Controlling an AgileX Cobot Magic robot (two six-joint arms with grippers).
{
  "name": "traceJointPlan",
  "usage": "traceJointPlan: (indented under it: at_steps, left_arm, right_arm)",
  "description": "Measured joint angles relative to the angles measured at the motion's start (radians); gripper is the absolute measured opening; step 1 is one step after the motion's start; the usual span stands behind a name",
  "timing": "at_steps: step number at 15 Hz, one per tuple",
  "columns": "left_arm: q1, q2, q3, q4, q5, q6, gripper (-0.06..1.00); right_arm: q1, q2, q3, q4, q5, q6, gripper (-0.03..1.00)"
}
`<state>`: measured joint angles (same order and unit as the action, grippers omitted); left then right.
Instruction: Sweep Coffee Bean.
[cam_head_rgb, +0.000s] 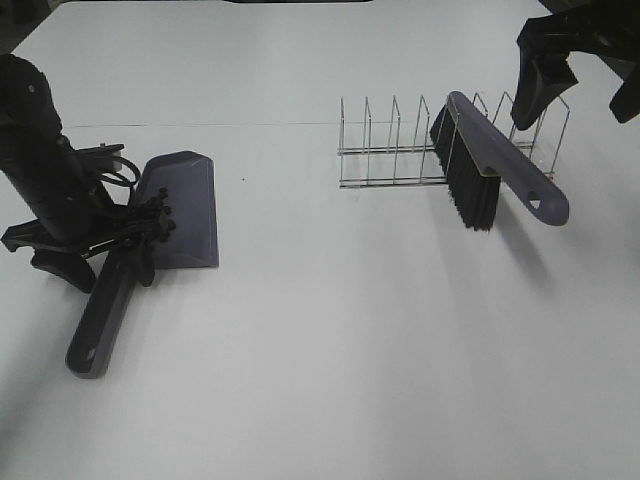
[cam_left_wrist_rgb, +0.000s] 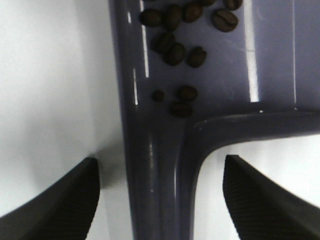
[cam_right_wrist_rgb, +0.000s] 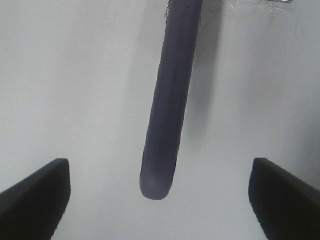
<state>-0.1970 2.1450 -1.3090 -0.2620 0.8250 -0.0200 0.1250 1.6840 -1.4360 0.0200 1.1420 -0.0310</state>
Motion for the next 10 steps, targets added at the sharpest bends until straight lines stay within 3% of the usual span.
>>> traceJointPlan:
  at_steps: [6,10]
  left_arm:
    - [0.0,-0.081,0.017,0.088,0.012,0.003,0.65]
    - [0.0,-0.287,0.032,0.194,0.108,0.003,0.65]
  right_arm:
    - [0.0,0.0,0.0,-0.001,0.038,-0.006,0.88]
    - [0.0,-0.006,0.003,-0.001,0.077,-0.007,0.88]
